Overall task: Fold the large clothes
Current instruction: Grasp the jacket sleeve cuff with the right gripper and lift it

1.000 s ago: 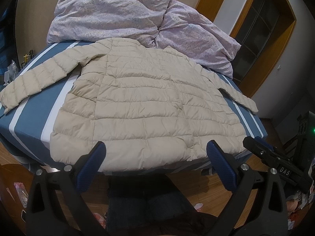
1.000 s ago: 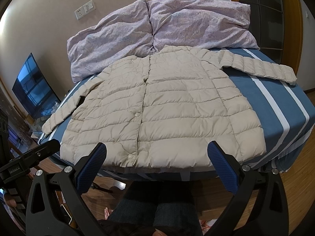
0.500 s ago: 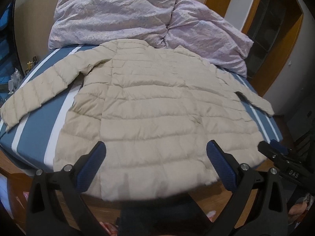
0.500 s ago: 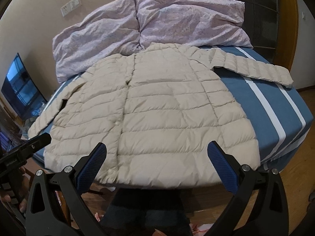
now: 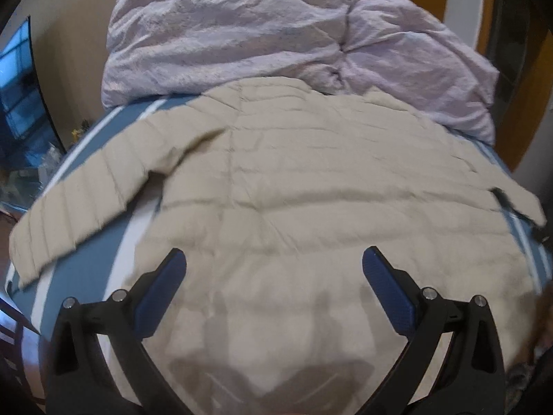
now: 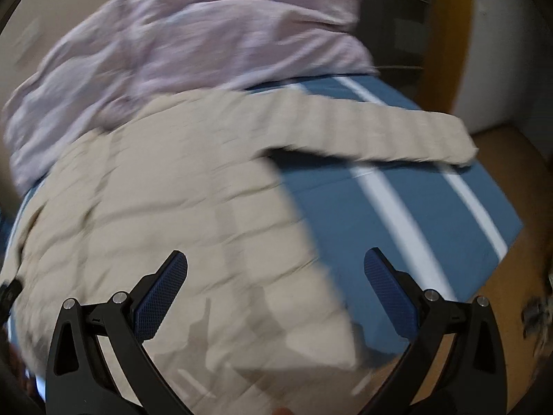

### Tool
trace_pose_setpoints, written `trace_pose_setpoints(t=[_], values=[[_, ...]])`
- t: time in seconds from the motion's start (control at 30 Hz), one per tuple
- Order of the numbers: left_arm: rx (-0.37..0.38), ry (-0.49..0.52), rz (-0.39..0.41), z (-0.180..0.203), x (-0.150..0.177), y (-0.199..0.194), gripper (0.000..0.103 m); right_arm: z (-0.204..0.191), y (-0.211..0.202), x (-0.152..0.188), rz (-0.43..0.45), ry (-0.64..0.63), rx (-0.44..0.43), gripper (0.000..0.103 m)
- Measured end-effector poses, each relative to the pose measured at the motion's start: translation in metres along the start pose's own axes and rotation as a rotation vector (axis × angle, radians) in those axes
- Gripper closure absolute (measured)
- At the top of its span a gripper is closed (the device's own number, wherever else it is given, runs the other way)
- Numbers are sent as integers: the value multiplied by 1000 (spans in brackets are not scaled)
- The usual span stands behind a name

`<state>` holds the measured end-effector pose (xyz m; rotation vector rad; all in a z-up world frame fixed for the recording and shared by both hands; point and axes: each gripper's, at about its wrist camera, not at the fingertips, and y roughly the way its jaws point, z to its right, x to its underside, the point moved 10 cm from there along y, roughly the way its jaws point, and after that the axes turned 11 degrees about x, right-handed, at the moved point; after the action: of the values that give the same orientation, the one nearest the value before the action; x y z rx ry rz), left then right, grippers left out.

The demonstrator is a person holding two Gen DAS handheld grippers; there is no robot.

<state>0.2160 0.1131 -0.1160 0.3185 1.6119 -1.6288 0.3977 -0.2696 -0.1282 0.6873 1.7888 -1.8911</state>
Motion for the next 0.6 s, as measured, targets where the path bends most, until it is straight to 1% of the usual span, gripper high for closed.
trace_pose_setpoints(t=[0.07,0.1,0.2,0.33,0.4,0.47,0.5,0.57,0.6], values=[[-69,24,6,-10,-6,15,2,26,23,-16,-9,25,70,1],[-93,34,6,-13,-8,21,2,38,34,-24,-20,39,99,1],[-137,49,-12,-21,-10,39,2,78,68,-44,-74,112,165,1],[-141,47,-27,-26,-7,53,2,138,103,-65,-121,275,222,1],[-145,53,-29,-26,-6,57,2,159,118,-70,-147,352,235,6],[-148,57,-36,-25,-4,61,2,177,130,-71,-174,430,231,13],[-149,56,-40,-26,-4,63,2,187,137,-71,-191,477,226,13],[-152,53,-45,-26,-2,64,2,200,147,-71,-214,542,225,19],[-152,51,-49,-27,-2,65,2,206,149,-70,-217,567,225,20]])
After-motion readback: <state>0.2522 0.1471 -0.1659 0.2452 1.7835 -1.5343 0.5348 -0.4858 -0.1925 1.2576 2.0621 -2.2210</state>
